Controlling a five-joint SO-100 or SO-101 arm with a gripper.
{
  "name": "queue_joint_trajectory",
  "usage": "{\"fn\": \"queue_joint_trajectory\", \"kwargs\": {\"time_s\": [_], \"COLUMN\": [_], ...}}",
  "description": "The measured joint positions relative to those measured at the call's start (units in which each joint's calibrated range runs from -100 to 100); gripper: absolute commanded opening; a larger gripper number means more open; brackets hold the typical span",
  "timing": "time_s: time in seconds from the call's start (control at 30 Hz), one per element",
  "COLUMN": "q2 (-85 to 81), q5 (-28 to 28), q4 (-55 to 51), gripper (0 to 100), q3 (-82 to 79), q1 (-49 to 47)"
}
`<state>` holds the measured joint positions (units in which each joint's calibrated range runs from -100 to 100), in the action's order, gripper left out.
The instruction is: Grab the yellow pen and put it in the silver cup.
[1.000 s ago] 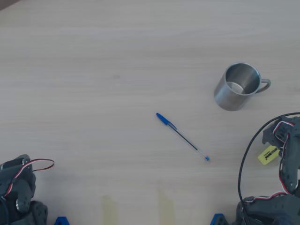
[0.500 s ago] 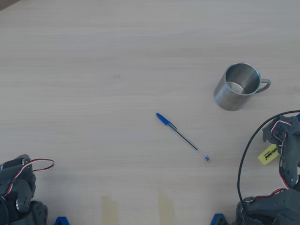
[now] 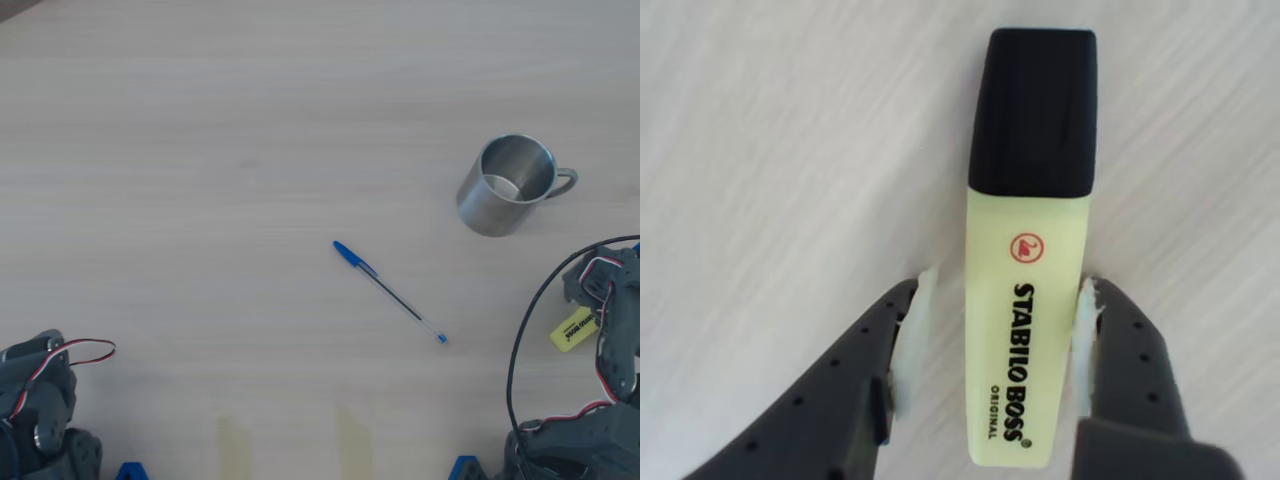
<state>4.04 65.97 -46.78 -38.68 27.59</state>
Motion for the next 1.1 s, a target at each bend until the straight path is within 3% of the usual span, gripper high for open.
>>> {"fn": "queue_joint_trajectory", "kwargs": {"time_s": [0.17,0.43,1.1], "q2": [0.0,0.0,-4.9], "q5": [0.0,0.0,0.0], "q4": [0.0,0.0,0.0], "gripper": [6,2,2], "q3": [0.2,0.2,-2.8], "q1": [0.0,0.0,-2.2]}}
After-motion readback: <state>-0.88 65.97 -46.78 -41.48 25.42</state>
